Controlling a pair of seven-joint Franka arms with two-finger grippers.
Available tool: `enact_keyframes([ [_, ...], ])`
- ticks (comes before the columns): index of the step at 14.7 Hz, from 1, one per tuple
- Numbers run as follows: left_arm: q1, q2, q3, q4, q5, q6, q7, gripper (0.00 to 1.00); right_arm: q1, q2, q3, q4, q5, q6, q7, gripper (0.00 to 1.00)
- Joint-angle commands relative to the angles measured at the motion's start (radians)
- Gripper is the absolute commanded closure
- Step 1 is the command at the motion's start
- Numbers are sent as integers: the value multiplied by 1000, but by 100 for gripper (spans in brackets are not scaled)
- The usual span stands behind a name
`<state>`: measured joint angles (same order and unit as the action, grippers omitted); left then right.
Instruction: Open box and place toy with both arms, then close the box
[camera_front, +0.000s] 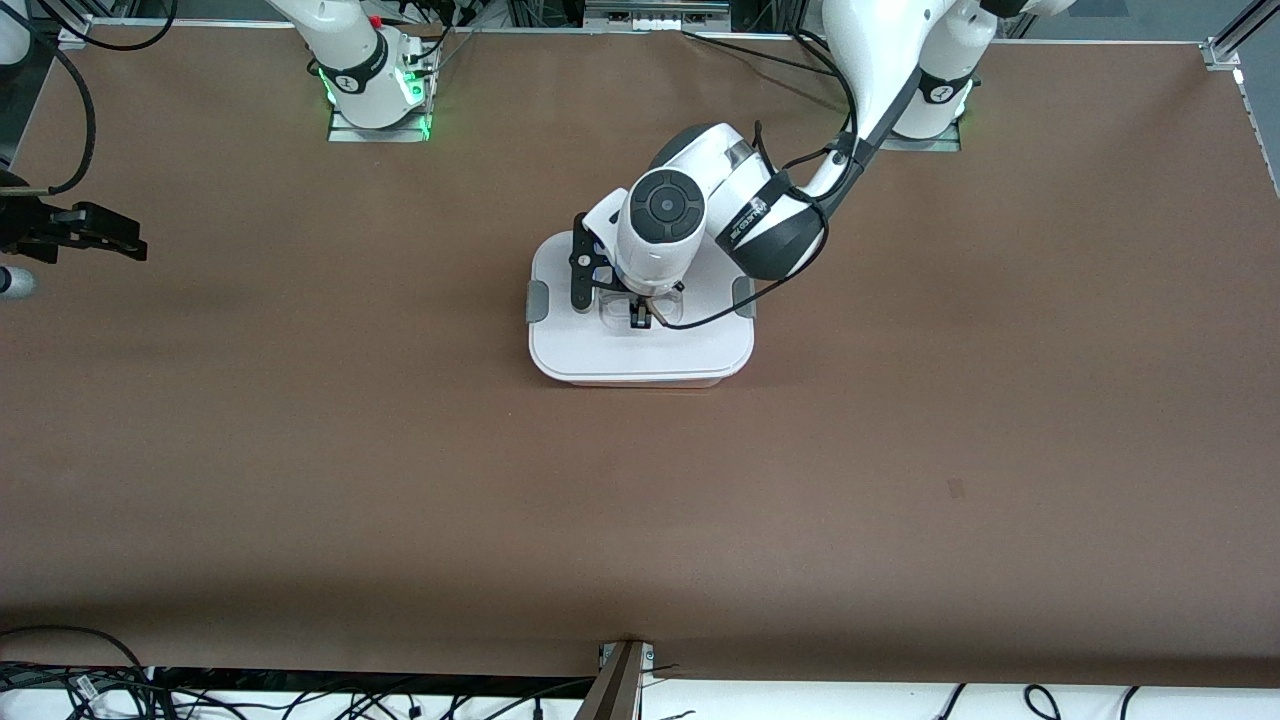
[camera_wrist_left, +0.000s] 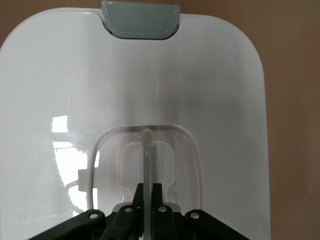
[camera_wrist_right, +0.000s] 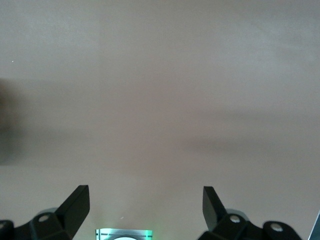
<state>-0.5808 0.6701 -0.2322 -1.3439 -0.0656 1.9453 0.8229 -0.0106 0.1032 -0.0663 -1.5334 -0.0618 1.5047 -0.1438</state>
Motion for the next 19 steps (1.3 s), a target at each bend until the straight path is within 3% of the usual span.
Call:
enact_keyframes([
  [1,-11,-26,1,-41,61,-26,41,100,3,1,-4,15,-10,-9,-20,0],
  [8,-11,-20,1,-47,78,-17,35,100,9,4,0,30,-9,-7,-19,0],
  [9,-13,-20,1,-46,78,-17,30,96,9,4,2,30,-9,-7,-19,0],
  [10,-11,-24,2,-44,78,-20,27,5,12,4,3,30,-9,-7,-19,0],
  [11,-11,-35,4,-43,78,-26,25,0,12,4,3,30,-9,-7,-19,0],
  [14,4,-108,16,-37,76,-95,9,0,15,4,3,30,-7,-7,-19,0],
  [19,2,-205,112,11,95,-294,-120,0,21,4,3,32,-6,-6,-17,0],
])
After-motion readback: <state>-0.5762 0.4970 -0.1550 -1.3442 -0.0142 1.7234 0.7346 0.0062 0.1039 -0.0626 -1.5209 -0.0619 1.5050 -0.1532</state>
